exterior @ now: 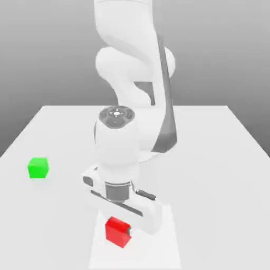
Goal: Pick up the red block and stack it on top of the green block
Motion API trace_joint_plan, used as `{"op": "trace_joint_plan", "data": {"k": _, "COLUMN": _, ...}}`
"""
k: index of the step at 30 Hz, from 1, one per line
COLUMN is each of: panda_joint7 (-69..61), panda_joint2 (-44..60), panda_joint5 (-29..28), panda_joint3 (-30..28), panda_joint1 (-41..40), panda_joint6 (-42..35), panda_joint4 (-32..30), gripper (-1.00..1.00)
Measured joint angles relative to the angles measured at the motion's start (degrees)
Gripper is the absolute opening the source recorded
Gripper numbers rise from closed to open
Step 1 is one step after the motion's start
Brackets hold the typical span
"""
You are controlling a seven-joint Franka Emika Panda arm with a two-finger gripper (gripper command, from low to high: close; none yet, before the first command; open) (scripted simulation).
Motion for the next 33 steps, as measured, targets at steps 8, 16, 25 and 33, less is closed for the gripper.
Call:
{"op": "trace_joint_plan", "data": {"k": 8, "panda_joint7": -0.3, "panda_joint2": -12.6, "panda_joint5": 1.5, "panda_joint3": -0.3, "panda_joint1": -3.5, "panda_joint6": -10.3, "panda_joint4": -2.4, "gripper": -1.0}}
{"op": "trace_joint_plan", "data": {"k": 16, "panda_joint7": 11.4, "panda_joint2": -21.3, "panda_joint5": -3.9, "panda_joint3": -10.2, "panda_joint1": -24.4, "panda_joint6": -13.2, "panda_joint4": -7.8, "gripper": -1.0}}
{"op": "trace_joint_plan", "data": {"k": 25, "panda_joint7": 20.5, "panda_joint2": -27.4, "panda_joint5": -5.3, "panda_joint3": -22.1, "panda_joint1": -40.9, "panda_joint6": -13.6, "panda_joint4": -13.4, "gripper": -1.0}}
{"op": "trace_joint_plan", "data": {"k": 33, "panda_joint7": 12.4, "panda_joint2": -14.6, "panda_joint5": 6.9, "panda_joint3": -21.3, "panda_joint1": -39.4, "panda_joint6": -1.5, "panda_joint4": -13.2, "gripper": 1.0}}
